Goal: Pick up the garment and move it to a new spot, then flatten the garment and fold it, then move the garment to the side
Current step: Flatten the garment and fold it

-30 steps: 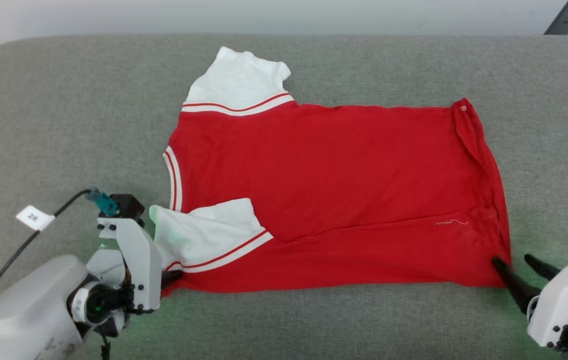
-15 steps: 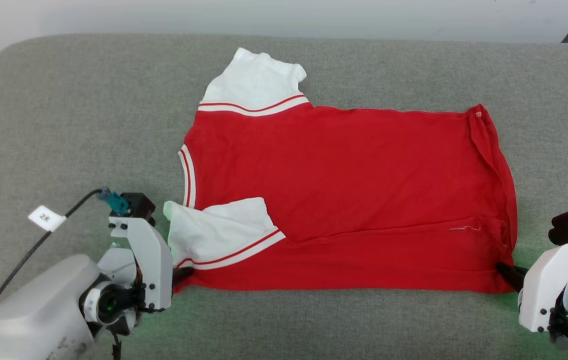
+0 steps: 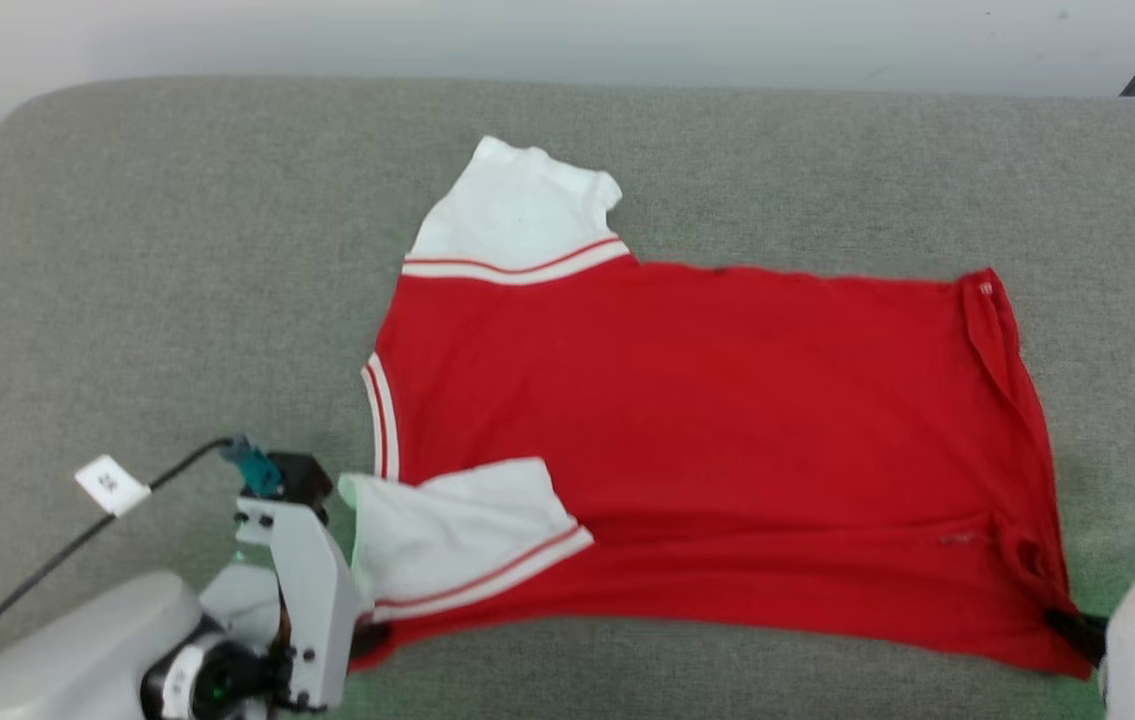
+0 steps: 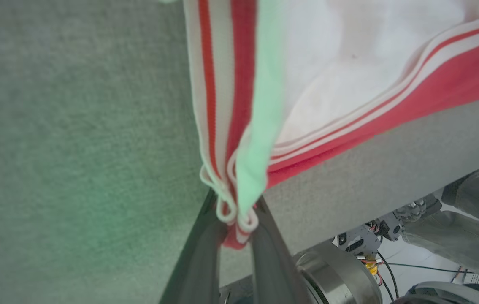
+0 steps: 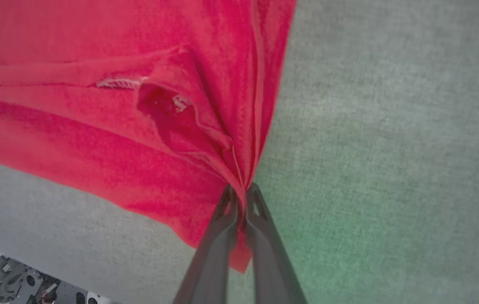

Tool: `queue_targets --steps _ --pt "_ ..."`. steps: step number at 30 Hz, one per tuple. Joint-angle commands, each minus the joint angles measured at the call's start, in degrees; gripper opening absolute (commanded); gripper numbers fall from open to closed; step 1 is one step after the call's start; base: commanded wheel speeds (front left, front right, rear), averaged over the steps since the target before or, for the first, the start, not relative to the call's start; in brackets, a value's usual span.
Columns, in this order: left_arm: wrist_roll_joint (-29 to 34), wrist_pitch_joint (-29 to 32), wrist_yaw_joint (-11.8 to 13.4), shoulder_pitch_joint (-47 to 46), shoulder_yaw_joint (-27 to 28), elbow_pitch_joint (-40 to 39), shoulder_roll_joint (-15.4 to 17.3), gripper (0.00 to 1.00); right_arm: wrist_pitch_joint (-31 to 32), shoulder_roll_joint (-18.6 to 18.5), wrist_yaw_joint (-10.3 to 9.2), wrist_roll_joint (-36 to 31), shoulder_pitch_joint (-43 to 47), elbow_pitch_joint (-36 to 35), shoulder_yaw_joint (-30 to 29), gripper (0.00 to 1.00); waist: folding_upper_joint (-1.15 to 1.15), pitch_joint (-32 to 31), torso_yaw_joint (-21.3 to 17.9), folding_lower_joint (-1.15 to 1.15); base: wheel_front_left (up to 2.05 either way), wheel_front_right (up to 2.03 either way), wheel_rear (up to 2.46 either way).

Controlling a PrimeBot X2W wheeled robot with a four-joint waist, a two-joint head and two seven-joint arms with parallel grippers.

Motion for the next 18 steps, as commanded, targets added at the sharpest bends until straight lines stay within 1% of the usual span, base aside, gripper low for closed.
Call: queue_targets --steps 1,4,7,8,9,10,11,12,18 --pt "-0.04 0.61 0.84 1.75 -0.85 -0.55 0.64 0.0 0.62 -0.01 -0.12 -0.55 1.28 -0.2 -1.03 0.0 0.0 0.12 0.02 0.0 0.0 0.0 0.0" --pt "0.4 0.19 2.6 2.36 -0.79 -4.16 1.99 0.0 1.7 1.09 -0.12 -1.19 2.87 -2.31 -2.84 0.0 0.0 0.53 0.07 0.0 0.0 0.0 0.0" --pt "0.78 -0.02 3.63 2.97 -0.98 -5.5 2.4 0.0 1.96 2.75 -0.12 -2.11 3.58 -3.36 -3.61 0.0 0.0 0.93 0.05 0.0 0.0 0.0 0.0" --pt "0.99 -0.39 3.81 2.95 -1.03 -5.49 2.35 0.2 1.92 3.22 -0.12 -2.41 3.57 -3.49 -3.64 0.0 0.0 1.05 0.01 0.0 0.0 0.0 0.0" --pt "1.14 -0.88 3.96 2.85 -0.84 -5.36 2.11 0.47 1.84 3.64 -0.12 -2.93 3.46 -3.52 -3.73 0.0 0.0 1.16 -0.01 0.0 0.0 0.0 0.0" --pt "1.2 -1.15 4.11 2.81 -0.69 -5.18 1.85 0.8 1.58 3.99 -0.12 -3.57 3.19 -3.65 -3.72 0.44 0.0 1.24 -0.04 0.0 0.0 0.0 0.0" --pt "1.18 -1.32 4.18 2.78 -0.61 -4.98 1.75 0.99 1.69 4.33 -0.12 -3.82 2.97 -3.67 -3.5 0.95 0.0 1.29 -0.1 0.0 0.0 0.0 0.0" --pt "1.5 -1.31 4.42 2.42 -0.59 -4.74 1.92 1.0 1.96 4.57 -0.12 -4.0 2.76 -3.79 -3.31 1.0 0.0 1.33 -0.15 0.0 0.0 0.0 0.0" --pt "2.64 -0.21 4.66 -0.98 0.43 -6.05 3.61 1.0 2.27 5.41 -0.12 -3.83 1.52 -6.22 -4.77 1.0 0.0 1.59 -0.46 0.0 0.0 0.0 0.0"
